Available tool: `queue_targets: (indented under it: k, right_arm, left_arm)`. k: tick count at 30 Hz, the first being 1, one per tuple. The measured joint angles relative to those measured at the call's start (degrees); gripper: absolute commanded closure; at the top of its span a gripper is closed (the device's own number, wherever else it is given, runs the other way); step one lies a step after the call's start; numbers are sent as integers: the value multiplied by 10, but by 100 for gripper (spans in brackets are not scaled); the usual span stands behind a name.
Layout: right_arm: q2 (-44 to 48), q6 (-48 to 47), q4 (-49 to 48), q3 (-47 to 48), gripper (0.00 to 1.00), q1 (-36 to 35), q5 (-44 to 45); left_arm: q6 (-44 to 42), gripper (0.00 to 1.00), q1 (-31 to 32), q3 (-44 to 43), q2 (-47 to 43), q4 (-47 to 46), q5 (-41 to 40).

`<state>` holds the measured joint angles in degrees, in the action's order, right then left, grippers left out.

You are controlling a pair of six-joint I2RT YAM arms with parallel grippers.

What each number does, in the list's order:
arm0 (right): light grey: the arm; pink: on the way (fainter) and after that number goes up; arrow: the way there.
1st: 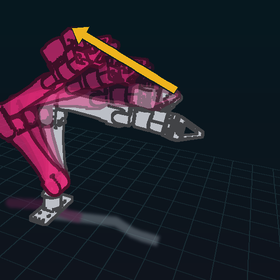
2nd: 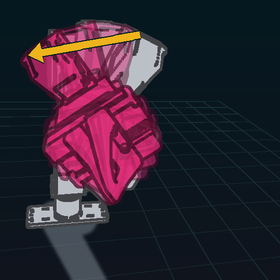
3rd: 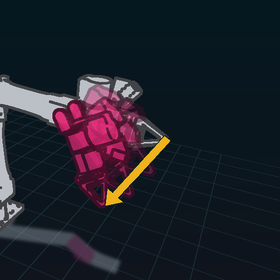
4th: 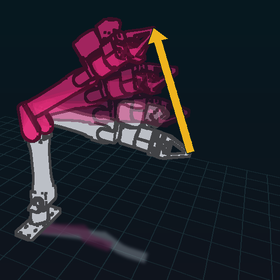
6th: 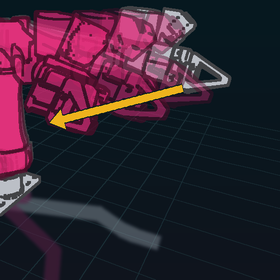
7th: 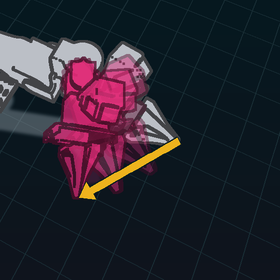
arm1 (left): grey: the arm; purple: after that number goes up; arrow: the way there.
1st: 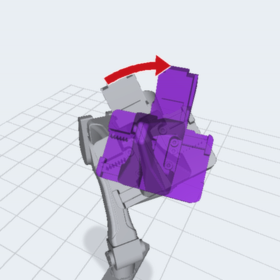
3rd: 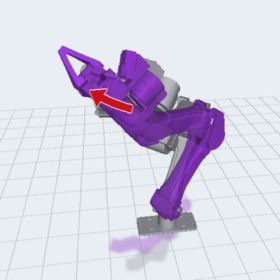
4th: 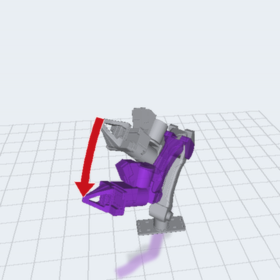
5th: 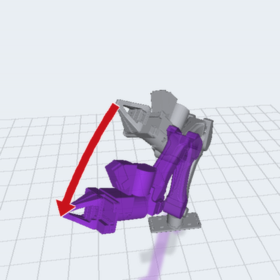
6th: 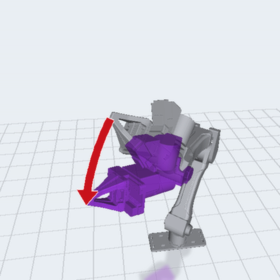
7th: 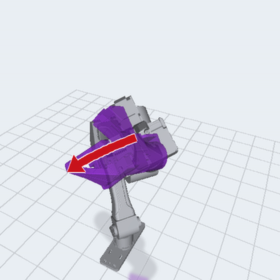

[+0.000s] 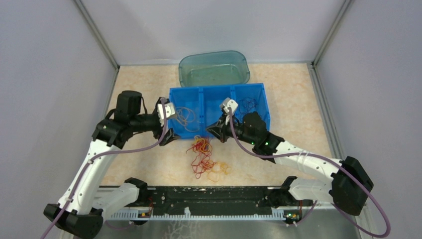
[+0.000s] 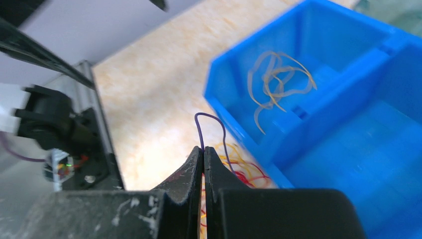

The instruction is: Untangle the cables

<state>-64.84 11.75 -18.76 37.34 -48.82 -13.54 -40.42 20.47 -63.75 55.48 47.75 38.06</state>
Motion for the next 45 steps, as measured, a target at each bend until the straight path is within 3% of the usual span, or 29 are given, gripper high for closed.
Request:
queue_targets:
  k: [21, 27, 30, 34, 37, 39, 42, 45]
  right_arm:
    - [-18, 114, -149, 81, 100, -58, -94]
    - [-34, 127, -164, 81, 100, -63, -97]
    - [-41, 137, -178, 81, 100, -64, -97]
    - [-52, 146, -195, 83, 100, -70, -97]
    - [-57, 152, -201, 86, 100, -75, -97]
    - [-59, 155, -206, 87, 100, -77, -96]
    - [-61, 156, -212, 90, 99, -80, -94]
    - [-61, 157, -214, 90, 66, -81, -85]
  left_arm:
    - [151, 5, 0, 114, -56, -198, 116]
    - [174, 8, 2, 114, -56, -207, 181]
    - [199, 19, 4, 114, -55, -211, 207]
    - [231, 40, 4, 114, -49, -224, 237]
    - [246, 62, 4, 114, -41, -229, 250]
    - [256, 72, 4, 114, -39, -233, 251]
    - [263, 98, 5, 114, -38, -241, 249]
    - [265, 100, 7, 113, -37, -247, 240]
